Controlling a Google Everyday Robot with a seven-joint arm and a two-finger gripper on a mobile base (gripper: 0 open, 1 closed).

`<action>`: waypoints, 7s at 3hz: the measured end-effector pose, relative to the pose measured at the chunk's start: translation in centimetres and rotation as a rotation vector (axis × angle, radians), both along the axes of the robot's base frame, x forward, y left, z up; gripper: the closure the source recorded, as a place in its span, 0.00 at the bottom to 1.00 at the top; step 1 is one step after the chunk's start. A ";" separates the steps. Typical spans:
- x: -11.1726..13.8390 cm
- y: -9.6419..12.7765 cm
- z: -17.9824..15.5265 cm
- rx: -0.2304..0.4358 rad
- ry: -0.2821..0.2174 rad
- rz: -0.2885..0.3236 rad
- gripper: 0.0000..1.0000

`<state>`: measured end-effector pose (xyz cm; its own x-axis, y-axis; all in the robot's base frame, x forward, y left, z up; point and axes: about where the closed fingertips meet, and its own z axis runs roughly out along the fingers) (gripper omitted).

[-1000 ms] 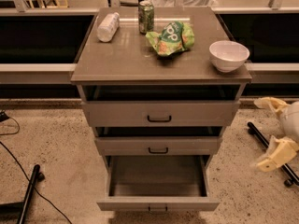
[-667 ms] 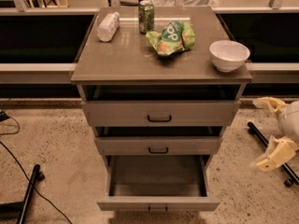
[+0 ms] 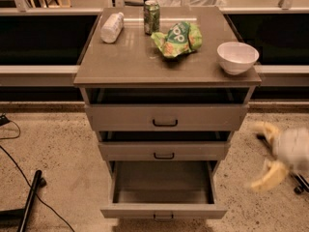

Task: Close bottom drawer

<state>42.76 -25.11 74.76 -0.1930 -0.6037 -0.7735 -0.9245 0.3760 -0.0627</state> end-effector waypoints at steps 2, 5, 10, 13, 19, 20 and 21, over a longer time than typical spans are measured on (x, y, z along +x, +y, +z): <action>-3.5 -0.5 -20.8 0.127 0.096 -0.031 0.00; -3.2 7.0 -28.0 0.351 0.044 0.194 0.00; -0.7 6.7 -49.4 -0.038 -0.180 0.204 0.47; 1.3 6.3 -57.1 -0.126 -0.206 0.261 1.00; 3.1 4.0 -58.9 -0.131 -0.185 -0.134 0.36; 3.1 4.0 -58.9 -0.131 -0.185 -0.134 0.12; 3.1 4.1 -58.9 -0.131 -0.185 -0.134 0.00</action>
Offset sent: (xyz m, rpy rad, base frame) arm -0.0481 -0.0113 -0.2685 0.2083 0.1307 0.0042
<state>45.91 -21.06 15.84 -0.1402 -0.6797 -0.7200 -0.8353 0.4716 -0.2825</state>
